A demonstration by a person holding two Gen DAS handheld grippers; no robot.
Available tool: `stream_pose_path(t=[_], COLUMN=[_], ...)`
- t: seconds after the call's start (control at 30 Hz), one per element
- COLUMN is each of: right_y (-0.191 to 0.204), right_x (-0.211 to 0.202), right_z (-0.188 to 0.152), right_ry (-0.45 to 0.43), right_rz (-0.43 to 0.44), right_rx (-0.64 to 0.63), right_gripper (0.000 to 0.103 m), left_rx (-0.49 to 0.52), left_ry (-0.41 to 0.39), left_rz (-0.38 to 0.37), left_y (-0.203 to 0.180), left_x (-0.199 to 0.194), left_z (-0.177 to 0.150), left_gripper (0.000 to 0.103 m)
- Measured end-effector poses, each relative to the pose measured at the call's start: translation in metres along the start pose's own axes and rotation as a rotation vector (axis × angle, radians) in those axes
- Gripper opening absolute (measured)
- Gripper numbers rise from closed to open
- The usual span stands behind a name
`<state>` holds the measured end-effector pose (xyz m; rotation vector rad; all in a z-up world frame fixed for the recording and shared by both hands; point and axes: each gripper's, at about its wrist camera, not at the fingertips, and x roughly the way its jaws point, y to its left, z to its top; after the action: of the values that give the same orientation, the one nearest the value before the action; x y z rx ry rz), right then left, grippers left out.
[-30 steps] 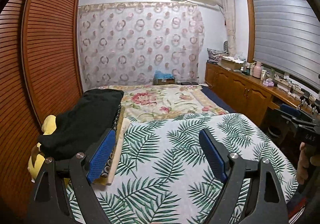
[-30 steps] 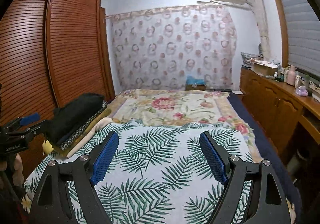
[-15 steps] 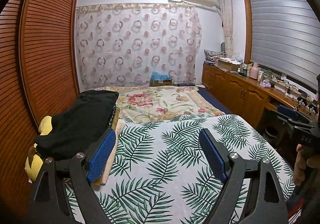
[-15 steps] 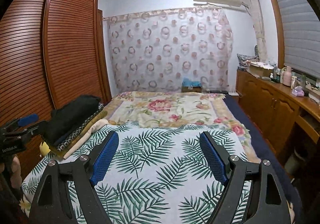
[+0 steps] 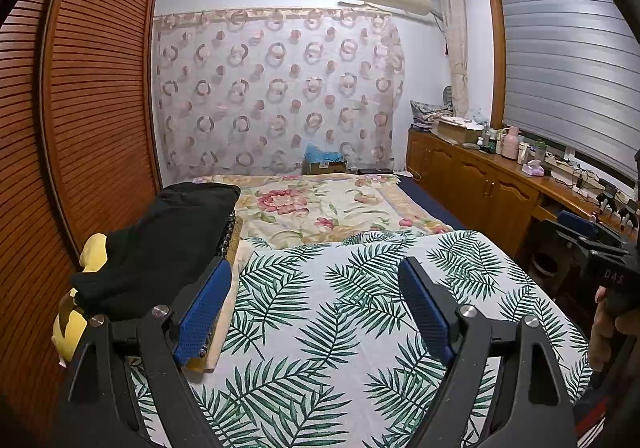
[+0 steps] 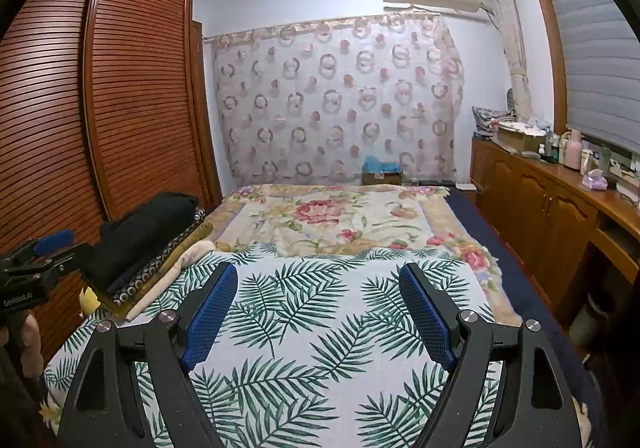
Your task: Fold small clothes
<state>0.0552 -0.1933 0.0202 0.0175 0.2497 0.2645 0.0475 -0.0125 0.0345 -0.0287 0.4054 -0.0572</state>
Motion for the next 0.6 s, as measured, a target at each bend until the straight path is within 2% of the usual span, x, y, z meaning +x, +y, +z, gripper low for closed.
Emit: stream_pose_path(t=[0.6], right_y=[-0.0068], right_x=[0.0008], right_z=[0.0018], right_ry=[0.002], right_rz=[0.012], right_rx=[-0.008], right_gripper=[0.084], left_rx=[0.004], left_ry=[-0.004], left_rz=[-0.001], left_y=[0.0007], left_x=[-0.0012], left_z=[0.0045], left_gripper=[0.086])
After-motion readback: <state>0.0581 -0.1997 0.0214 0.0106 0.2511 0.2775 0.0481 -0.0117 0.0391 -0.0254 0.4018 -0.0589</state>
